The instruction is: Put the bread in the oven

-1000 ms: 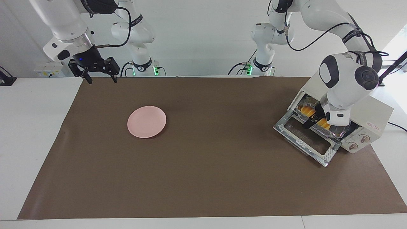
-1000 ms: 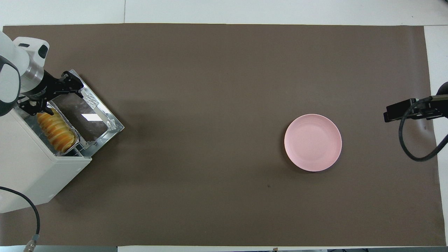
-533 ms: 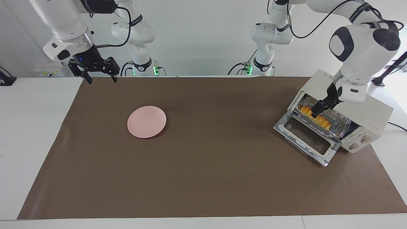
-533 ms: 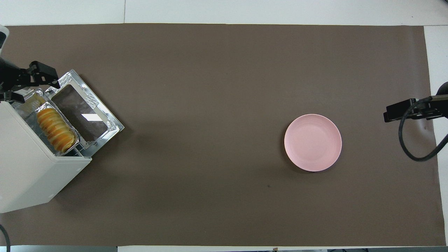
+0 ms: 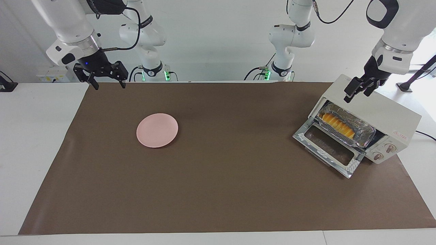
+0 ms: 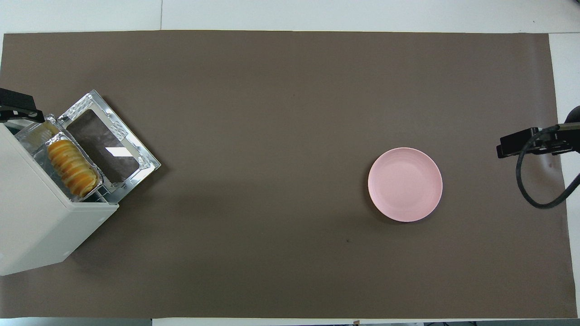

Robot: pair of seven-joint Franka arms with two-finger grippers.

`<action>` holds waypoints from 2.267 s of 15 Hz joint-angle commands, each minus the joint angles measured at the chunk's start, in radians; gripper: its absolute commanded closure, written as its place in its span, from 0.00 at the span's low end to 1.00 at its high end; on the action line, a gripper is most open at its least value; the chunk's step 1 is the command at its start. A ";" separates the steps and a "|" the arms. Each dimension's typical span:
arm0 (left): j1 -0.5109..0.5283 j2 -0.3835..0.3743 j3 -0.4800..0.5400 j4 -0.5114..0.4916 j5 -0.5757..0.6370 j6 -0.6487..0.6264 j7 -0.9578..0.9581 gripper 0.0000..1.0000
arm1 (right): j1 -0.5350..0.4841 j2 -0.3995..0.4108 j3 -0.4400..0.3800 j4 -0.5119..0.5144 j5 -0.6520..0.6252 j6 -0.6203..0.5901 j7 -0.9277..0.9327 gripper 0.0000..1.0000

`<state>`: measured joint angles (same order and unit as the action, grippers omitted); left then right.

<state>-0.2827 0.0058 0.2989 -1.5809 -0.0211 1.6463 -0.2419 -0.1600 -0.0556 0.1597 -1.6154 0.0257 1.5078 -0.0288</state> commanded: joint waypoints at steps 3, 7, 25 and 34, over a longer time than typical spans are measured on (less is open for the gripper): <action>0.003 -0.007 -0.007 -0.010 0.015 -0.023 0.016 0.00 | -0.013 -0.010 0.007 -0.011 -0.007 -0.008 -0.028 0.00; 0.242 -0.010 -0.255 -0.013 0.013 -0.042 0.092 0.00 | -0.013 -0.010 0.006 -0.009 -0.007 -0.008 -0.028 0.00; 0.244 -0.027 -0.323 -0.051 0.013 -0.095 0.286 0.00 | -0.013 -0.010 0.007 -0.009 -0.007 -0.009 -0.028 0.00; 0.234 -0.027 -0.323 -0.047 0.013 -0.134 0.286 0.00 | -0.013 -0.010 0.007 -0.011 -0.007 -0.009 -0.028 0.00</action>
<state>-0.0318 0.0030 -0.0304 -1.6098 -0.0210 1.5294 0.0377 -0.1600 -0.0556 0.1597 -1.6154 0.0257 1.5078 -0.0288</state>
